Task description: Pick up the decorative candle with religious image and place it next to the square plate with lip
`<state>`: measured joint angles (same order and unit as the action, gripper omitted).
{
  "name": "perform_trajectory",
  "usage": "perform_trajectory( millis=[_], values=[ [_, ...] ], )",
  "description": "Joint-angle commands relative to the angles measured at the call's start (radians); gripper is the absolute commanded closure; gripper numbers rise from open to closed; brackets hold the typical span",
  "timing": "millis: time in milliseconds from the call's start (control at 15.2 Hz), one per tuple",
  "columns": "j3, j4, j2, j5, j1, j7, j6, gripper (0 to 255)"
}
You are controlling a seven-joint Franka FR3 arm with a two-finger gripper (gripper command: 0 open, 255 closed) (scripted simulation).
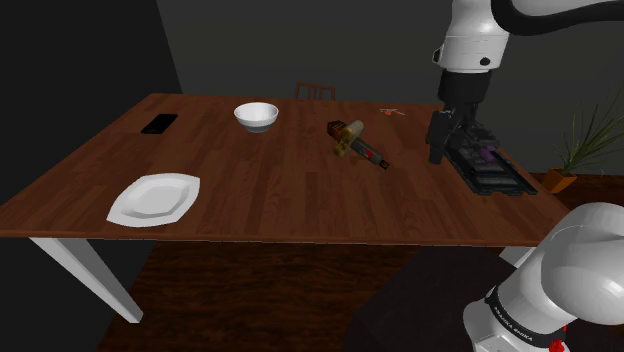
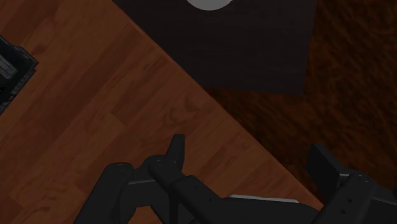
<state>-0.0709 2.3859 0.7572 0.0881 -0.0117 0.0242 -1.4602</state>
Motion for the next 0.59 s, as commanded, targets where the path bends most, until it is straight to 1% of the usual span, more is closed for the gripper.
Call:
perform_trajectory(
  millis=[0, 264, 528],
  values=[
    [0.000, 0.000, 0.000, 0.000, 0.000, 0.000, 0.000, 0],
    [0.041, 0.060, -0.046, -0.038, 0.017, -0.070, -0.159, 0],
    [0.083, 0.097, -0.118, -0.068, 0.034, -0.137, -0.322, 0]
  ],
)
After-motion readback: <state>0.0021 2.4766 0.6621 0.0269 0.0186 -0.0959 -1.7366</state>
